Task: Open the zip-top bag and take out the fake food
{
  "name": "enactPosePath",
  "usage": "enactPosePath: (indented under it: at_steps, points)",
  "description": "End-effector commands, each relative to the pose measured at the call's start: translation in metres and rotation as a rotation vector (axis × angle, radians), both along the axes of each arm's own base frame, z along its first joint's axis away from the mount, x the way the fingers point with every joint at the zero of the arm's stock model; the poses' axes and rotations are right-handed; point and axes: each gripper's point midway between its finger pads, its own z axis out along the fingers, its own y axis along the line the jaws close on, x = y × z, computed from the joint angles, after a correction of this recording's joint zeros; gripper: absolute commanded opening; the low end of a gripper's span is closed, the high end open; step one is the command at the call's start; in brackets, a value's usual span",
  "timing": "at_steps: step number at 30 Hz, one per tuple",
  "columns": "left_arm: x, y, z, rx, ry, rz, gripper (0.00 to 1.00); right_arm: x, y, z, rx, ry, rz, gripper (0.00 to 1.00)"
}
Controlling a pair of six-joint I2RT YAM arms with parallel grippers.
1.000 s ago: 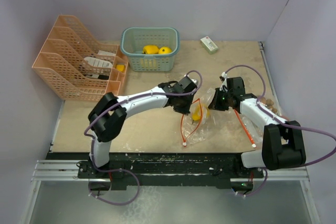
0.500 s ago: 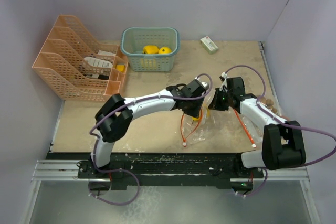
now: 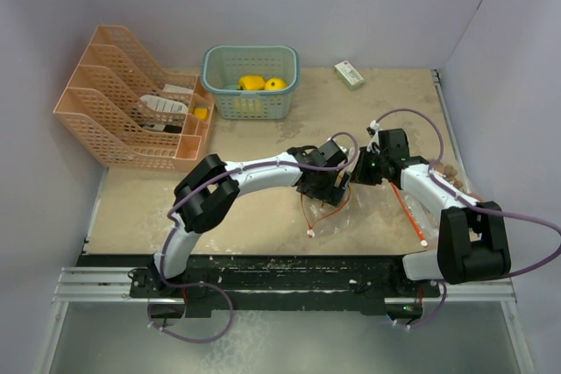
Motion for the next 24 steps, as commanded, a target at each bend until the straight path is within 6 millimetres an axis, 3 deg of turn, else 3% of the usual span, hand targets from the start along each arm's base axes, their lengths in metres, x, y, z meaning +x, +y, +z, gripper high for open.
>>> enactPosePath:
  at_steps: [1,8,14,16,24]
  points:
    - [0.017,-0.013,0.027,-0.052,-0.084,-0.001,0.9,-0.002,0.003,0.003,0.008,-0.004,0.015,0.0]
    - [0.028,-0.033,0.047,-0.147,-0.138,-0.027,0.88,-0.003,0.003,0.002,0.006,-0.003,0.02,0.0]
    - [0.043,-0.043,0.085,-0.253,-0.257,-0.008,0.84,-0.004,0.003,0.001,0.004,-0.001,0.02,0.0]
    - [0.046,-0.045,0.083,-0.25,-0.272,-0.014,0.84,-0.004,0.003,0.0,0.004,0.001,0.02,0.0]
    - [0.047,-0.038,0.041,-0.187,-0.259,0.011,0.86,-0.005,0.002,0.0,-0.001,0.0,0.019,0.0]
